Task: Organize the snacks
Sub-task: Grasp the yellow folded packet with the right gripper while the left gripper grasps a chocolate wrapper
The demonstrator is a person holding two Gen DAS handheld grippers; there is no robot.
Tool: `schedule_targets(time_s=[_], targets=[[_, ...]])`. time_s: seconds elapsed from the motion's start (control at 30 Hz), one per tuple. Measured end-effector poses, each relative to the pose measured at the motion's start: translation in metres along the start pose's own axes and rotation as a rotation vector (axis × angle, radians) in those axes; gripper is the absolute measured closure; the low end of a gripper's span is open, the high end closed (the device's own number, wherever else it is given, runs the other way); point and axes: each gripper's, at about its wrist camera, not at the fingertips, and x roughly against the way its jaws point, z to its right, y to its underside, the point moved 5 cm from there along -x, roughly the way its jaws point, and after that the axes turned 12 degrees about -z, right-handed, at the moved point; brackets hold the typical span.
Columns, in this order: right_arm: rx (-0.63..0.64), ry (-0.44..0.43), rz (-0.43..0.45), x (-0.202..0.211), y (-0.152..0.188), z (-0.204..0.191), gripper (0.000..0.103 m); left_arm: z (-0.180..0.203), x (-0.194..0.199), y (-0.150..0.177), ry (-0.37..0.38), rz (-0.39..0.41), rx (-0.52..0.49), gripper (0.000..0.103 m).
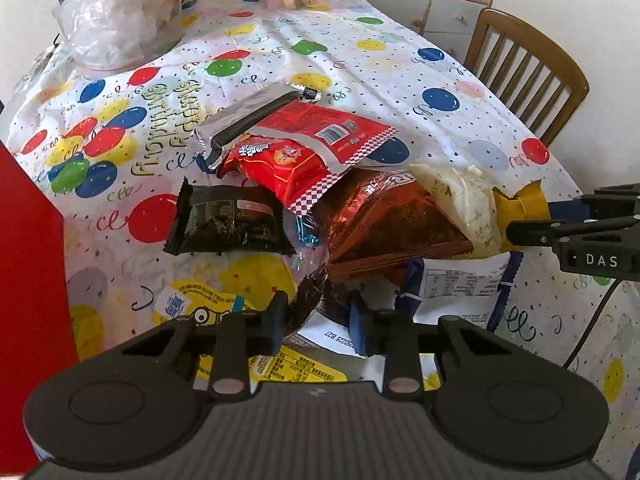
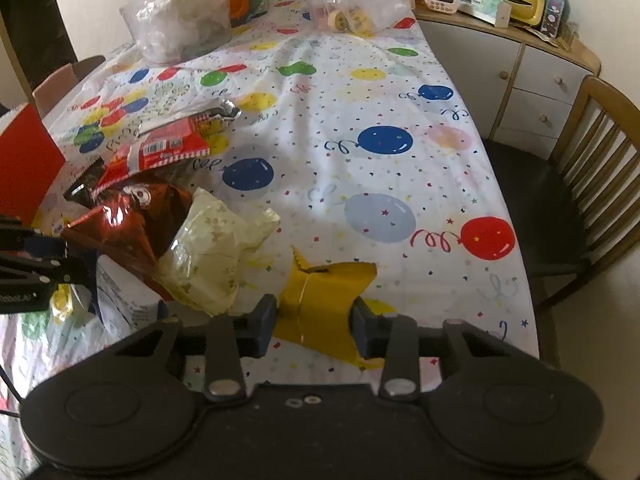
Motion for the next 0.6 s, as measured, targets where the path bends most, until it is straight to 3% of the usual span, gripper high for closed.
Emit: schedule_targets(time_s=[0.07, 0.6], targets=[[-0.002, 0.001, 0.004, 0.003, 0.001, 0.000, 0.079, 0.000, 0.002, 0.001, 0.005, 0.001, 0.007, 0.074], [-0.056, -0.027, 0.059, 0.049, 0.031, -0.004, 0.080, -0.001, 0.042, 0.028, 0.058, 0.049, 0.068, 0.074]])
